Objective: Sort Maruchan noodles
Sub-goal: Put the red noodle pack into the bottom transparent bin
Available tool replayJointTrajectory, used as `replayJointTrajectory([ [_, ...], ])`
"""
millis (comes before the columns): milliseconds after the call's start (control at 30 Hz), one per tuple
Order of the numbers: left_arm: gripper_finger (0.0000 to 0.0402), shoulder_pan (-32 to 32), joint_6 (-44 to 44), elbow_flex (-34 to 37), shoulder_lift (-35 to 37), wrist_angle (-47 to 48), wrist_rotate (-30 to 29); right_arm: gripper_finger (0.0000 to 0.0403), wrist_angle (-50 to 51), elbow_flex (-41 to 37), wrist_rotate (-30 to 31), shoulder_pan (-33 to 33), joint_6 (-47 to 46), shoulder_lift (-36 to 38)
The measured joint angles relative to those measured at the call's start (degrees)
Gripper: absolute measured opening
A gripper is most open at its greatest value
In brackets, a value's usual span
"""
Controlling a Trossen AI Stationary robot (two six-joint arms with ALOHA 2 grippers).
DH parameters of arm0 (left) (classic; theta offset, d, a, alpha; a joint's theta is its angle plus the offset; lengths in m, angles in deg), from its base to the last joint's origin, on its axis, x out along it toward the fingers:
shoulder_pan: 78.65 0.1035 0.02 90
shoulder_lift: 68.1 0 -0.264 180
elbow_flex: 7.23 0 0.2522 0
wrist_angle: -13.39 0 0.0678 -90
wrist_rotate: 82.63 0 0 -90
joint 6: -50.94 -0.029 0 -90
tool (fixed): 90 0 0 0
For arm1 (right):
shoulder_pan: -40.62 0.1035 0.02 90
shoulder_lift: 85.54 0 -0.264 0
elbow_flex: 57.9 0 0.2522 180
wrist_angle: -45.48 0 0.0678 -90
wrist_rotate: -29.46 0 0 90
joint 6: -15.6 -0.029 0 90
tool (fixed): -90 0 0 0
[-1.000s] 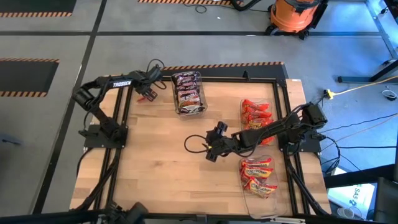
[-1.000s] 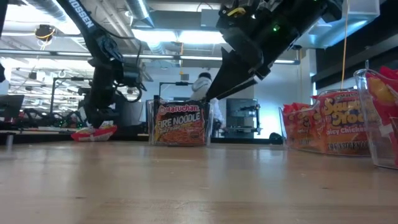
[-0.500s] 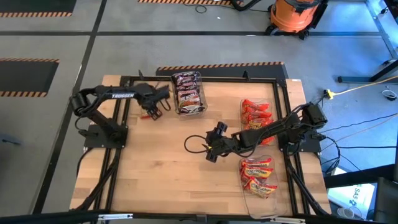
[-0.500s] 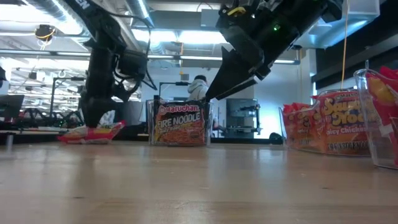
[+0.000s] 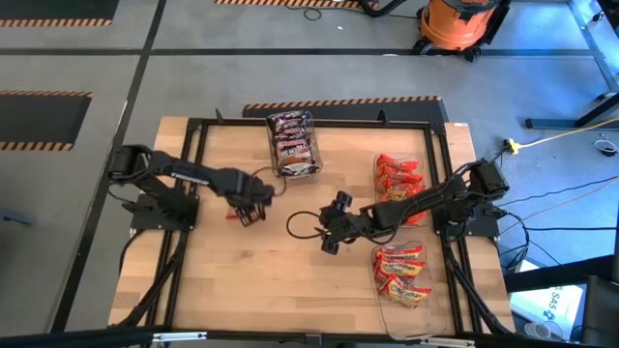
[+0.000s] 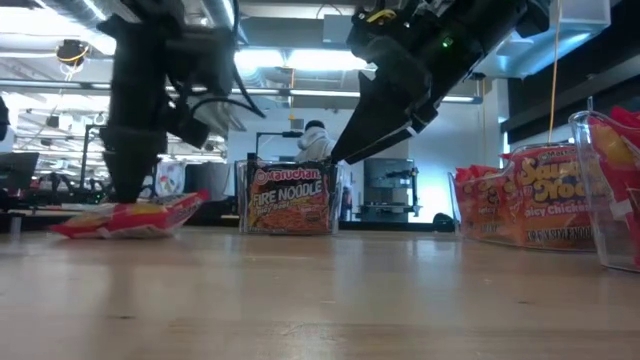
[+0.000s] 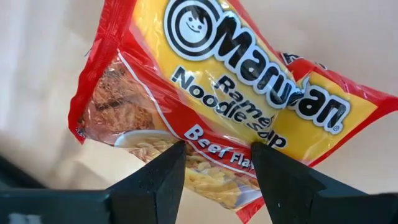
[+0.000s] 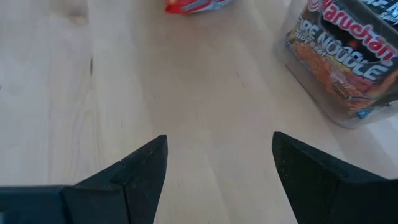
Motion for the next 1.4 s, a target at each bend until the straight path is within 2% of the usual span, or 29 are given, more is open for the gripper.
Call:
replayJointTrajectory([
  [300,0.0185,-13.1,10.0,-1.8,-0.1,-6.7,3.5,0.0269,-0.1,0.0,-5.5,0.0,-4.9,0.0],
  [500,0.0185,-19.9,14.5,-1.7,-0.3,-21.8,4.4,0.0269,-1.5,0.0,-11.2,0.0,-10.3,0.0],
  [667,0.0185,-22.7,12.2,-1.7,-0.4,-34.7,2.8,0.0269,-3.7,0.0,-13.9,1.3,-13.5,0.0],
  [733,0.0185,-23.3,11.0,-1.9,0.1,-34.8,2.9,0.0269,-3.7,0.0,-13.5,2.2,-15.2,0.0],
  [867,0.0185,-25.4,10.8,-4.2,2.9,-28.5,2.4,0.0269,-4.0,0.0,-13.3,4.4,-19.9,0.0],
  [933,0.0185,-27.0,10.8,-4.5,4.1,-25.1,0.0,0.0269,-5.1,0.0,-12.3,5.8,-22.4,0.0],
  [1100,0.0185,-31.1,10.6,-2.8,4.4,-23.8,-6.9,0.0269,-10.4,0.0,-8.4,8.0,-25.6,0.0],
  [1200,0.0185,-33.0,10.9,-0.4,2.4,-24.8,-7.5,0.0269,-14.3,0.0,-7.4,7.8,-27.6,-0.8],
  [1267,0.0185,-34.1,10.9,1.1,1.4,-26.3,-8.4,0.0269,-16.2,0.0,-8.2,7.3,-28.3,-2.2],
  [1400,0.0185,-35.3,10.6,3.0,-1.4,-31.3,-9.1,0.0269,-23.7,0.0,-14.0,6.5,-29.3,-7.5],
])
